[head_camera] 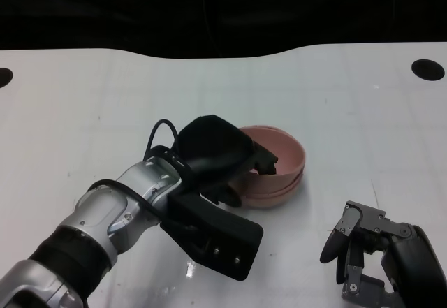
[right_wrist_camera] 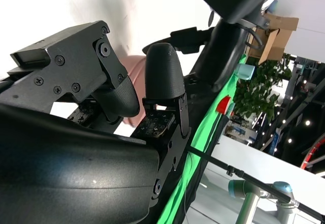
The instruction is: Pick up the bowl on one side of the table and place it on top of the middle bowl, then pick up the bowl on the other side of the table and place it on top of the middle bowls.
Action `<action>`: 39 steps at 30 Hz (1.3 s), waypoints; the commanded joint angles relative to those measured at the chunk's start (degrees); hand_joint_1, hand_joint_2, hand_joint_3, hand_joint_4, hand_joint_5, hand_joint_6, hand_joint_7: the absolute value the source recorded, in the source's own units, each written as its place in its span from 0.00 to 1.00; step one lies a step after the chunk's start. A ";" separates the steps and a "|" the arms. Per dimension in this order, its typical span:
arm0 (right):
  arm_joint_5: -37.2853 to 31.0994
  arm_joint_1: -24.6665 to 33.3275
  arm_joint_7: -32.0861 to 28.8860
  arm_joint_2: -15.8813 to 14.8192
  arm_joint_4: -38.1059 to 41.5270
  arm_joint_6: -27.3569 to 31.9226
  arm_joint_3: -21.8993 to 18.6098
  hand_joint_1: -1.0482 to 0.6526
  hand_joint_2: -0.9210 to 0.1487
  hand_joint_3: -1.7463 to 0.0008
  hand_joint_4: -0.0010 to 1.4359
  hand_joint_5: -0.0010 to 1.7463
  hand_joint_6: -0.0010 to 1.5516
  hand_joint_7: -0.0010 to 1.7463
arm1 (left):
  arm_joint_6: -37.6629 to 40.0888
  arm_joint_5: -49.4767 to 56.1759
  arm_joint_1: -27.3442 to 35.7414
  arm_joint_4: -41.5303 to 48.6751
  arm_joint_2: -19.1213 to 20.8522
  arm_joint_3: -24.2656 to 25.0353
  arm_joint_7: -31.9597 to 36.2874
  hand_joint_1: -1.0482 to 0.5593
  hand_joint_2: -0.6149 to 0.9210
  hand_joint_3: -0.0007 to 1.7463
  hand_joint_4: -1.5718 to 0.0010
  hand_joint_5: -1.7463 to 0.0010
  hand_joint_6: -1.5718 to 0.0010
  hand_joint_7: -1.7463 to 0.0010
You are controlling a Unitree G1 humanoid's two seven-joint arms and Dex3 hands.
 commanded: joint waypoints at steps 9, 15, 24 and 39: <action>0.47 0.45 0.14 -0.67 0.13 -0.42 -0.55 0.59 0.61 0.08 0.65 1.00 0.54 0.87 | 2.23 0.21 3.55 -7.62 3.10 1.44 -0.65 0.18 1.00 0.31 1.00 0.91 0.93 0.99; 0.46 0.64 0.11 -0.44 -0.22 0.09 -0.43 0.60 0.61 0.08 0.65 1.00 0.54 0.86 | 1.64 -4.24 9.28 -15.48 6.11 6.36 -0.93 0.19 1.00 0.28 1.00 0.86 0.91 0.98; -0.17 0.43 0.03 -0.73 0.34 -0.69 -0.45 0.60 0.61 0.07 0.65 1.00 0.54 0.86 | -3.65 -19.82 21.95 -24.15 6.61 17.70 0.46 0.30 1.00 0.17 1.00 0.59 0.82 0.95; 0.16 1.01 0.37 -0.71 -0.75 0.24 -0.37 0.60 0.62 0.07 0.65 1.00 0.54 0.86 | -14.97 -47.75 41.45 -29.93 -2.39 27.65 -0.09 0.45 1.00 0.13 0.68 0.21 0.70 0.34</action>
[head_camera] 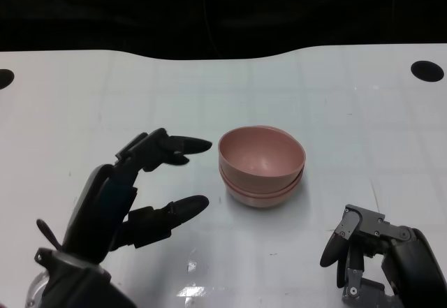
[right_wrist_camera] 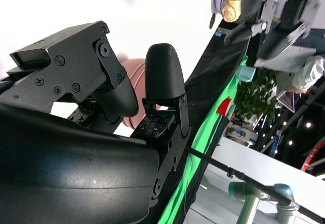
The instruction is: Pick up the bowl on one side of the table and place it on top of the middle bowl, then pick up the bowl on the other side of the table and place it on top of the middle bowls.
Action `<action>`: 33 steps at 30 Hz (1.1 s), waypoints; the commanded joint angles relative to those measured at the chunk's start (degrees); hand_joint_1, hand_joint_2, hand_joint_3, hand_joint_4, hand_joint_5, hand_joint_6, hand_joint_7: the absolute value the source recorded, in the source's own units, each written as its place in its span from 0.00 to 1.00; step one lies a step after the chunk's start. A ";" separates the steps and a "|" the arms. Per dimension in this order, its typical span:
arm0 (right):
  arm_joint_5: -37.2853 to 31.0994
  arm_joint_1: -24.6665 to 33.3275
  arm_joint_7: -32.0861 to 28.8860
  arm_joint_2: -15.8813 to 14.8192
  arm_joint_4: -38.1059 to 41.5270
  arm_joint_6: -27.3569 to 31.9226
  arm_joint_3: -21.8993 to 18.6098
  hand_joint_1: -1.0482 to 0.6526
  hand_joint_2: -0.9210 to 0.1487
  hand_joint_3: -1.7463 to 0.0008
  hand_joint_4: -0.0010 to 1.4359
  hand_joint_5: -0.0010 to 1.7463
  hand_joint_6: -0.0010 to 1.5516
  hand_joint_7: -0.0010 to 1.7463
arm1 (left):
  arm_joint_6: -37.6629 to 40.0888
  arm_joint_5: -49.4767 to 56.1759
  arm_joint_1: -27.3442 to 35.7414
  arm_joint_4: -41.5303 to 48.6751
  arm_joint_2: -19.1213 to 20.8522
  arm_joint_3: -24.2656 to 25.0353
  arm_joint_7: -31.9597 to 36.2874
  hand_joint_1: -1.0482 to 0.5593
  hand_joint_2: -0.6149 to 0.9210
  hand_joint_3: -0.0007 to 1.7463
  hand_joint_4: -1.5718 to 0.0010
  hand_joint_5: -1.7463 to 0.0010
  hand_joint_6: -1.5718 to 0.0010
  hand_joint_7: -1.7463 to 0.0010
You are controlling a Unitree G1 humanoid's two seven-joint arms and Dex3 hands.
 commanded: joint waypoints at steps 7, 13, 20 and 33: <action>0.64 0.47 0.29 -0.81 -1.02 -0.20 -0.65 0.59 0.61 0.08 0.64 1.00 0.54 0.86 | 11.95 -12.62 12.27 -12.25 -4.25 1.69 -5.22 0.57 0.75 0.62 0.50 0.20 0.52 0.34; 0.68 0.74 0.37 -1.13 -1.12 -0.27 -1.10 0.59 0.61 0.09 0.64 1.00 0.54 0.85 | 17.37 -15.64 15.03 -13.83 -5.38 2.14 -8.35 0.59 0.69 0.75 0.47 0.05 0.48 0.22; 1.71 1.16 1.11 -1.64 -1.15 -0.44 -1.38 0.60 0.61 0.09 0.63 1.00 0.54 0.84 | 14.18 -21.09 14.26 -8.51 -6.77 3.82 -15.77 0.57 0.68 0.75 0.41 0.01 0.46 0.12; 2.94 1.55 1.54 -1.35 -1.16 -0.32 -1.80 0.60 0.61 0.08 0.64 1.00 0.55 0.82 | 11.22 -19.60 12.67 -4.67 -8.74 5.68 -18.55 0.56 0.65 0.77 0.42 0.01 0.48 0.11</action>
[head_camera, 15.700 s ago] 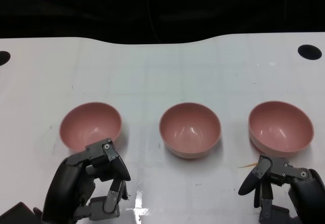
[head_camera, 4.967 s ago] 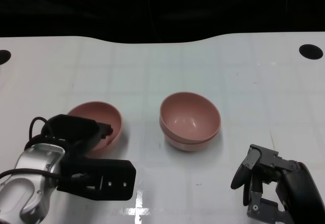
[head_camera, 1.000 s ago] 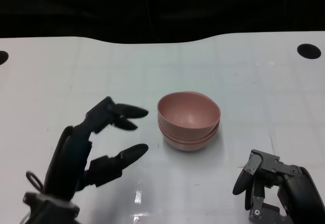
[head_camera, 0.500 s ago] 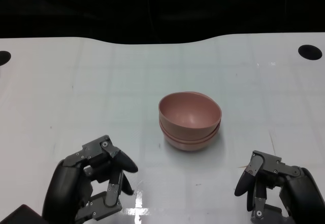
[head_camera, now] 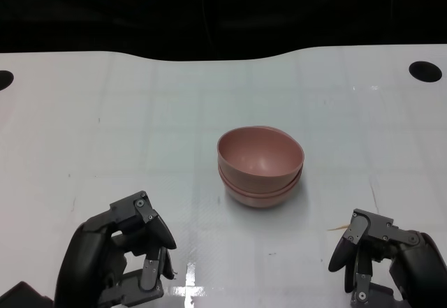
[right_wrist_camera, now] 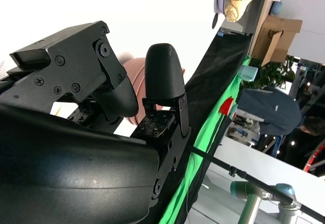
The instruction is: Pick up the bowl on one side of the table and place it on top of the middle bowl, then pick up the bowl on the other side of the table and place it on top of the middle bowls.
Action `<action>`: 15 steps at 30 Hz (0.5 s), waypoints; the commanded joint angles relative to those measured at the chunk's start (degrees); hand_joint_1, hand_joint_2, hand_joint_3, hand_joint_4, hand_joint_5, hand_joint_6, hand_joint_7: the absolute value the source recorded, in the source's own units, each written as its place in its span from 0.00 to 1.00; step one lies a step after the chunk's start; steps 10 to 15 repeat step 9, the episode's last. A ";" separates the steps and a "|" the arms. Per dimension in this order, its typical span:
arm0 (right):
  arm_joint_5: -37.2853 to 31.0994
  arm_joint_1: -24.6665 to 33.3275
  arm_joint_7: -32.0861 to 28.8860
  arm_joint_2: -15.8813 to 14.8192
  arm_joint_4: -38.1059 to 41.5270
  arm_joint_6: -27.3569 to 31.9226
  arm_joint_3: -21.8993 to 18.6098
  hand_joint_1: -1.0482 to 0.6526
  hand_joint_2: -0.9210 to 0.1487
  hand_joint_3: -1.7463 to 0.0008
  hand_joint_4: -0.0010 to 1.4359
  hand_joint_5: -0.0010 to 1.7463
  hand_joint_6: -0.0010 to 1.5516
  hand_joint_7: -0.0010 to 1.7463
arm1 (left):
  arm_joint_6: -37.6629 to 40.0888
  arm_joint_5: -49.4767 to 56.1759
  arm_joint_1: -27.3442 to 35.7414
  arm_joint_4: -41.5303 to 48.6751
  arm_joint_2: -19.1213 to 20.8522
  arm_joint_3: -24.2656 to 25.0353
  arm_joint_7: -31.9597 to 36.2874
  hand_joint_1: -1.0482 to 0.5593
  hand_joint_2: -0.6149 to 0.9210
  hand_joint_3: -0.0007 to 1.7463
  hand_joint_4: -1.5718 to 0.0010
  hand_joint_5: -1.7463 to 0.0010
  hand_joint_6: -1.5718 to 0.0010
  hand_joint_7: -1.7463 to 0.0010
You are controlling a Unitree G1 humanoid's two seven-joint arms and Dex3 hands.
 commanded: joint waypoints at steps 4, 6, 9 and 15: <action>1.14 0.51 0.39 -0.66 -0.76 0.23 -0.86 0.61 0.61 0.08 0.63 1.00 0.55 0.81 | -1.57 0.59 -0.28 0.93 -0.47 0.70 -0.65 0.56 0.65 0.77 0.42 0.01 0.49 0.11; 1.00 0.49 0.40 -0.76 -0.64 -0.10 -0.98 0.61 0.61 0.08 0.63 1.00 0.55 0.81 | -1.52 0.65 -0.26 0.90 -0.64 0.71 -0.71 0.56 0.65 0.78 0.42 0.01 0.49 0.11; 1.50 0.74 0.46 -0.49 -0.97 0.61 -1.03 0.61 0.62 0.08 0.63 1.00 0.56 0.81 | -2.03 1.22 -0.43 1.19 -0.91 0.83 -0.39 0.57 0.65 0.79 0.43 0.00 0.49 0.11; 1.50 0.74 0.46 -0.49 -0.97 0.61 -1.03 0.61 0.62 0.08 0.63 1.00 0.56 0.81 | -2.03 1.22 -0.43 1.19 -0.91 0.83 -0.39 0.57 0.65 0.79 0.43 0.00 0.49 0.11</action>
